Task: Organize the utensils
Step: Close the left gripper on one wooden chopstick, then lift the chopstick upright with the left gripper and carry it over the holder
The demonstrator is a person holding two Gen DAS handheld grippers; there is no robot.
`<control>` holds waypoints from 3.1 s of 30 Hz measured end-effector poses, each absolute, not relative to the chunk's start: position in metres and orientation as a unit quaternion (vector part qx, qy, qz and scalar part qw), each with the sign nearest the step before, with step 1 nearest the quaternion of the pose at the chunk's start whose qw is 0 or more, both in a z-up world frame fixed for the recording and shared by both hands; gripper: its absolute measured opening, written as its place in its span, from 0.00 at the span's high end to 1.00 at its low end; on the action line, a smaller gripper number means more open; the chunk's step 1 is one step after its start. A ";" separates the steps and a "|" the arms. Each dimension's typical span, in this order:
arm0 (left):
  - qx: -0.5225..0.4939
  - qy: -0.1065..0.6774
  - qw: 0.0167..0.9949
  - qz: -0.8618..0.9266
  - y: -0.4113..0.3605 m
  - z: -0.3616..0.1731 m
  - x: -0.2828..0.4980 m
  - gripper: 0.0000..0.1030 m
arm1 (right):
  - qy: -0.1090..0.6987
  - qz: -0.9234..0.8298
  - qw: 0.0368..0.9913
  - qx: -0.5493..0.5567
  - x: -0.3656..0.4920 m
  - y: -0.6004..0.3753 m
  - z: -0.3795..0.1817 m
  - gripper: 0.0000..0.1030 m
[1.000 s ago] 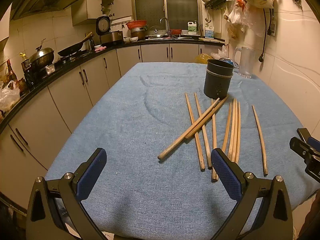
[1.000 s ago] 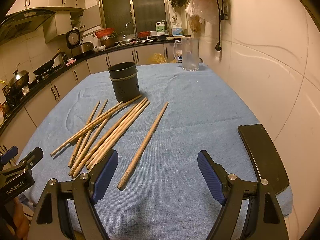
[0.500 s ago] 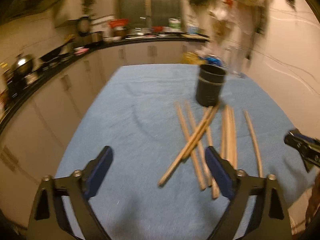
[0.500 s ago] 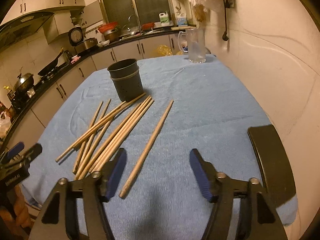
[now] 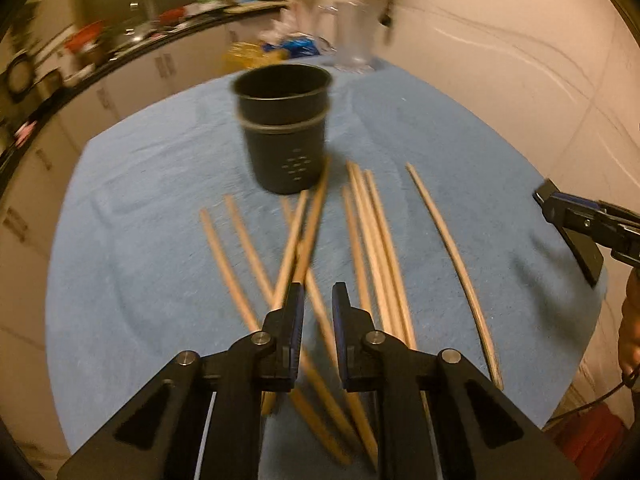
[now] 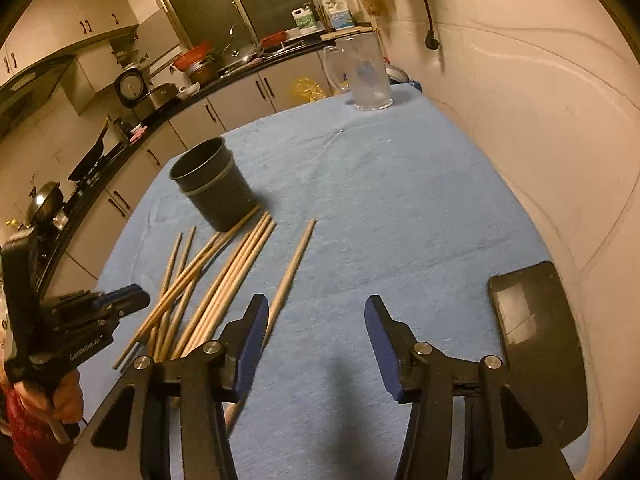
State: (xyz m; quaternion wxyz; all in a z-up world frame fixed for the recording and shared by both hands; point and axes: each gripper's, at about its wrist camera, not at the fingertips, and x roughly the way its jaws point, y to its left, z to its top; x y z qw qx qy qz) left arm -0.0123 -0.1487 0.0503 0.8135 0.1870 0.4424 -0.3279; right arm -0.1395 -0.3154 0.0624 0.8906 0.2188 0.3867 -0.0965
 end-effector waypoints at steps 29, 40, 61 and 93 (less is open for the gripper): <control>0.175 0.523 0.769 -0.323 -0.166 0.019 0.061 0.81 | 0.401 -0.087 0.883 0.228 -0.118 -0.331 0.034 0.47; 0.101 0.527 0.784 -0.314 -0.129 0.032 0.066 1.00 | 0.408 -0.091 0.881 0.221 -0.109 -0.327 0.033 0.47; 0.105 0.551 0.748 -0.354 -0.137 0.028 0.073 0.99 | 0.429 -0.082 0.870 0.229 -0.085 -0.318 0.025 0.47; 0.149 0.527 0.771 -0.323 -0.165 0.013 0.062 0.94 | 0.456 -0.077 0.850 0.251 -0.062 -0.330 0.019 0.47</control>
